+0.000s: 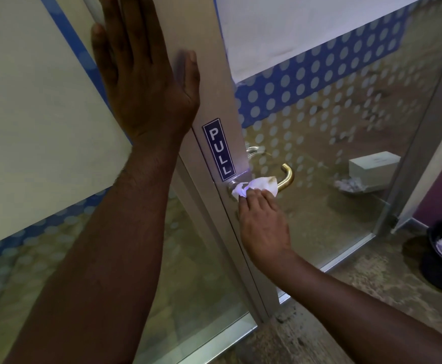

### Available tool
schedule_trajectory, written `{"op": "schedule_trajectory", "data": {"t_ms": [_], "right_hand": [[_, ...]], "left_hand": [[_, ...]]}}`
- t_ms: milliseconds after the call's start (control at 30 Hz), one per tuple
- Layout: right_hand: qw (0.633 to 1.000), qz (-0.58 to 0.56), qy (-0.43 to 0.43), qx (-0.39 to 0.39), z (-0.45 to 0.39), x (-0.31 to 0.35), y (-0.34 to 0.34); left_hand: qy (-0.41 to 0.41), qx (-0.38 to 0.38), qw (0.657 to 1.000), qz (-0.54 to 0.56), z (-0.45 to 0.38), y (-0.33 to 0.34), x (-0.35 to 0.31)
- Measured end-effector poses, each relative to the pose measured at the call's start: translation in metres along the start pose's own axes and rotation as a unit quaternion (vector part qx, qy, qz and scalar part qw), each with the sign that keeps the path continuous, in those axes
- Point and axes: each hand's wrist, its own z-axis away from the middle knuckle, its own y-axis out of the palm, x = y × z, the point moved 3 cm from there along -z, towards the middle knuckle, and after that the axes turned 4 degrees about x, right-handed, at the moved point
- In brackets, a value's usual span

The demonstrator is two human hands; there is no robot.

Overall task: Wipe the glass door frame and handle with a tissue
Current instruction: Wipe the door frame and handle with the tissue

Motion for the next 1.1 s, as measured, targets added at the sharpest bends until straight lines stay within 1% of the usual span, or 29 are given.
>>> {"op": "schedule_trajectory", "data": {"t_ms": [100,167,233,300,400,567,667,733,867,1000,1100], "right_hand": [[0.997,0.06,-0.021,-0.032,-0.01,0.009,-0.003],[0.996,0.068,-0.038,-0.037,-0.013,0.008,-0.003],[0.995,0.067,-0.065,-0.029,-0.009,-0.005,-0.003],[0.993,0.08,-0.079,-0.039,0.002,-0.024,-0.005],[0.995,0.059,-0.071,-0.046,0.006,-0.037,-0.008],[0.993,0.032,-0.094,-0.056,-0.001,-0.013,-0.007],[0.992,0.058,-0.101,-0.05,0.01,-0.028,-0.008],[0.991,0.087,-0.088,-0.046,0.02,-0.04,-0.007],[0.991,0.095,-0.078,-0.058,0.021,-0.044,-0.006],[0.985,0.078,-0.131,-0.08,0.0,-0.016,-0.01],[0.981,0.083,-0.148,-0.091,-0.007,-0.013,-0.007]], "left_hand": [[-0.005,0.007,1.0,0.006,0.0,0.0,0.0],[-0.01,0.006,1.0,0.008,0.001,0.0,0.0],[-0.011,0.006,1.0,0.01,0.001,-0.001,0.0],[-0.008,0.009,1.0,0.013,0.001,-0.001,0.0],[-0.009,0.022,1.0,0.014,0.0,0.0,0.0],[-0.006,0.036,0.999,0.023,0.0,0.001,0.002],[-0.006,0.059,0.998,0.023,-0.002,-0.001,0.002],[0.001,0.065,0.998,0.023,-0.002,-0.002,0.002],[0.006,0.063,0.998,0.019,-0.003,-0.004,0.003],[0.007,0.047,0.999,0.017,-0.002,-0.002,0.001],[-0.001,0.031,0.999,0.015,-0.002,0.0,0.003]]}}
